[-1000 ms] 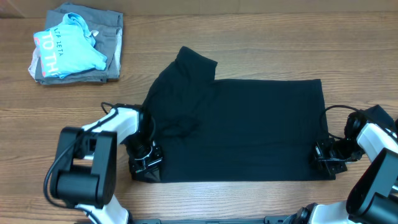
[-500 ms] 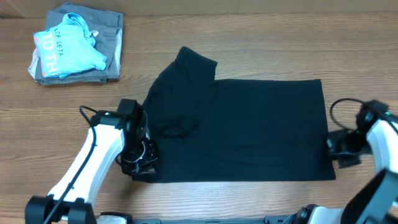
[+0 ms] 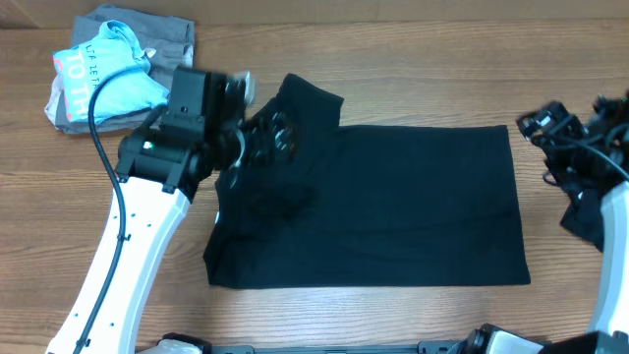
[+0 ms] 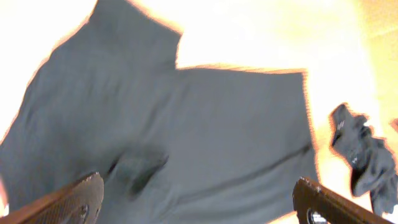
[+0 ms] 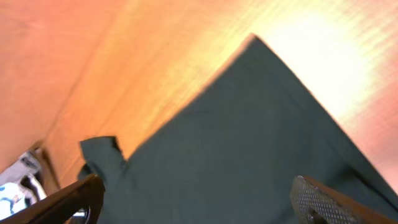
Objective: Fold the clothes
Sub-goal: 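Move both grippers up to the shirt's top-left and top-right corners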
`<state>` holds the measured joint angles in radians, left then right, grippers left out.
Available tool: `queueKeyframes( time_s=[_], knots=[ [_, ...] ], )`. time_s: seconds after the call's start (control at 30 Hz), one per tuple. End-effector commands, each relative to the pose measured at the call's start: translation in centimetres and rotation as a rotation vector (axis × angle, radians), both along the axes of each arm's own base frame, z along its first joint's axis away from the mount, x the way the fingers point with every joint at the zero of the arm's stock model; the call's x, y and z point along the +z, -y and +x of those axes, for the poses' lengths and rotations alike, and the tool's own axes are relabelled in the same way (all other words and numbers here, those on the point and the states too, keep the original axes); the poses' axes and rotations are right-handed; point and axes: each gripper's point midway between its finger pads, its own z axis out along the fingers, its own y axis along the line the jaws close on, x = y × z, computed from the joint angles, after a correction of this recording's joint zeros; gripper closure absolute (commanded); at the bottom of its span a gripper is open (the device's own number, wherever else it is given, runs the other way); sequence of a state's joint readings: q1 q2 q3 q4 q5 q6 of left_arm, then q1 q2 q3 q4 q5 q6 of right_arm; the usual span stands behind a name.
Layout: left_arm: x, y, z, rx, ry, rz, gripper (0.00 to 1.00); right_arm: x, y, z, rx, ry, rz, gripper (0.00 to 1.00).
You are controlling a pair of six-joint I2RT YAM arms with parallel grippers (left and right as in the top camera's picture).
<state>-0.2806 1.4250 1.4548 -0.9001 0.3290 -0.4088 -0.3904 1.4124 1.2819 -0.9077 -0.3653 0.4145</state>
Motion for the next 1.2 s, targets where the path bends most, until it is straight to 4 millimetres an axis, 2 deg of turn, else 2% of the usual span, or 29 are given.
queueKeyframes(
  time_s=[0.0, 0.1, 0.23, 0.3, 0.33, 0.37, 0.47, 0.57, 0.63, 0.7, 0.9, 1.0, 1.17],
  knots=[
    [1.9, 1.3, 3.0, 0.002, 0.123, 0.048, 0.0, -1.3, -0.8, 3.2, 0.059, 0.025, 0.013, 0.0],
    [0.5, 2.7, 6.5, 0.004, 0.153, 0.078, 0.0, -3.8, -0.7, 5.5, 0.071, 0.012, 0.022, 0.0],
    [-3.1, 4.3, 11.8, -0.002, 0.162, 0.102, 0.0, -7.7, 0.0, 8.2, 0.072, -0.006, 0.033, 0.0],
    [-5.0, 5.4, 14.6, -0.023, 0.188, 0.11, 0.0, -9.3, 0.4, 9.3, 0.048, -0.009, 0.051, 0.03],
    [-5.8, 5.9, 15.7, -0.033, 0.201, 0.114, 0.0, -9.9, 0.5, 9.7, 0.036, -0.009, 0.059, 0.04],
    [-6.9, 6.6, 17.1, -0.046, 0.213, 0.118, 0.0, -10.6, 0.6, 10.1, 0.02, -0.015, 0.072, 0.0],
    [-9.9, 8.0, 18.9, -0.068, 0.197, 0.131, 0.0, -12.0, 0.5, 9.8, -0.033, -0.064, 0.124, 0.0],
    [-13.2, 9.3, 19.7, -0.119, 0.175, 0.171, 0.02, -13.1, 0.4, 9.1, -0.028, -0.102, 0.101, 0.0],
    [-15.0, 10.0, 19.8, -0.129, 0.164, 0.216, 0.02, -13.8, 1.3, 8.8, -0.047, -0.133, 0.005, 0.0],
    [-16.2, 10.3, 19.9, -0.114, 0.165, 0.27, 0.02, -14.2, 1.7, 8.6, -0.064, -0.157, -0.063, 0.0],
    [-17.7, 12.1, 19.1, -0.082, 0.194, 0.415, 0.07, -14.5, 1.1, 8.7, -0.064, -0.184, -0.19, 0.0],
    [-18.2, 12.3, 19.0, -0.063, 0.204, 0.461, 0.12, -14.5, 0.5, 8.7, -0.055, -0.19, -0.19, 0.0],
    [-19.0, 12.1, 18.9, -0.028, 0.182, 0.46, 0.12, -14.7, 0.3, 8.4, -0.073, -0.208, -0.173, 0.0]
  ],
)
